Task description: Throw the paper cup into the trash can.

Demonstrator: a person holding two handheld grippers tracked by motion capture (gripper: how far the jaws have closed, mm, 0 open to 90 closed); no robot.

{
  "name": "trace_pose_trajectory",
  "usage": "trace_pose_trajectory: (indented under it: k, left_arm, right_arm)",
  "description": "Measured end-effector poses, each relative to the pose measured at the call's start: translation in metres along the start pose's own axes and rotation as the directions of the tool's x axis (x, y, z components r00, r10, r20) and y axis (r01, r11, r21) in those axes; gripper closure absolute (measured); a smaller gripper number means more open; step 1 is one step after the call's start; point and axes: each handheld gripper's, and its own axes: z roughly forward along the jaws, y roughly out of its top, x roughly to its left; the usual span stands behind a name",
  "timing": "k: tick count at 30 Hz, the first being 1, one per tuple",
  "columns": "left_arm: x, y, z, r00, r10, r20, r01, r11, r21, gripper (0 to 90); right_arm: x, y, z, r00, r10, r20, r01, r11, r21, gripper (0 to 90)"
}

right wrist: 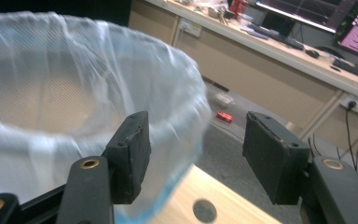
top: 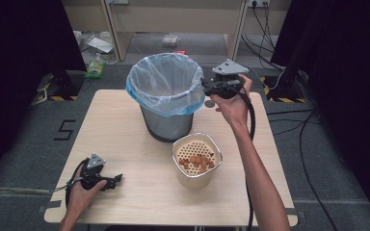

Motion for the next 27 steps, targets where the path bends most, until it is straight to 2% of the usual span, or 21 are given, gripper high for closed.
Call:
trace_pose_trajectory:
  k: [2,3,6,7,8,9,13,14,16,17,24,27]
  left_arm:
    - [0.000,0.000,0.000,1.0000,0.000,0.000,0.000,1.0000,-0.001,0.0]
    - [0.000,0.000,0.000,1.0000,-0.002,0.000,0.002,1.0000,-0.001,0.0]
    - [0.000,0.000,0.000,1.0000,-0.001,0.000,0.001,1.0000,0.000,0.0]
    - [0.000,0.000,0.000,1.0000,-0.001,0.000,0.001,1.0000,0.000,0.0]
    - [0.000,0.000,0.000,1.0000,0.001,0.000,-0.001,1.0000,0.001,0.0]
    - [0.000,0.000,0.000,1.0000,0.000,0.000,0.000,1.0000,0.001,0.0]
    - [0.000,0.000,0.000,1.0000,0.000,0.000,0.000,1.0000,0.001,0.0]
    - [0.000,0.000,0.000,1.0000,0.001,0.000,-0.001,1.0000,0.001,0.0]
    - [0.000,0.000,0.000,1.0000,0.000,0.000,0.000,1.0000,0.001,0.0]
    - [0.000,0.000,0.000,1.0000,0.001,0.000,-0.001,1.0000,0.001,0.0]
    - [0.000,0.000,0.000,1.0000,0.000,0.000,0.000,1.0000,0.001,0.0]
    - [0.000,0.000,0.000,1.0000,0.001,0.000,-0.001,1.0000,0.001,0.0]
  right_arm:
    - [-0.003,-0.005,-0.003,1.0000,0.006,0.000,-0.006,1.000,0.003,41.2]
    - [-0.008,-0.016,-0.009,0.9999,0.016,0.004,-0.016,1.000,0.005,40.9]
    - [-0.012,-0.029,-0.016,0.9996,0.028,0.007,-0.028,1.000,0.008,40.5]
    - [-0.012,-0.029,-0.016,0.9996,0.028,0.007,-0.028,1.000,0.008,40.5]
    - [-0.013,-0.040,-0.022,0.9995,0.031,0.009,-0.031,0.999,0.017,40.0]
    - [-0.014,-0.045,-0.024,0.9995,0.030,0.011,-0.030,0.999,0.018,39.6]
    - [-0.013,-0.062,-0.031,0.9994,0.031,0.014,-0.032,0.999,0.038,39.0]
    - [-0.012,-0.077,-0.035,0.9993,0.035,0.012,-0.035,0.998,0.056,39.0]
    - [-0.011,-0.082,-0.037,0.9993,0.035,0.013,-0.036,0.997,0.061,38.9]
    - [-0.011,-0.096,-0.040,0.9987,0.048,0.017,-0.050,0.996,0.072,38.9]
    - [-0.011,-0.137,-0.048,0.9952,0.094,0.030,-0.096,0.990,0.103,38.7]
    - [-0.007,-0.153,-0.051,0.9944,0.098,0.039,-0.102,0.987,0.122,38.4]
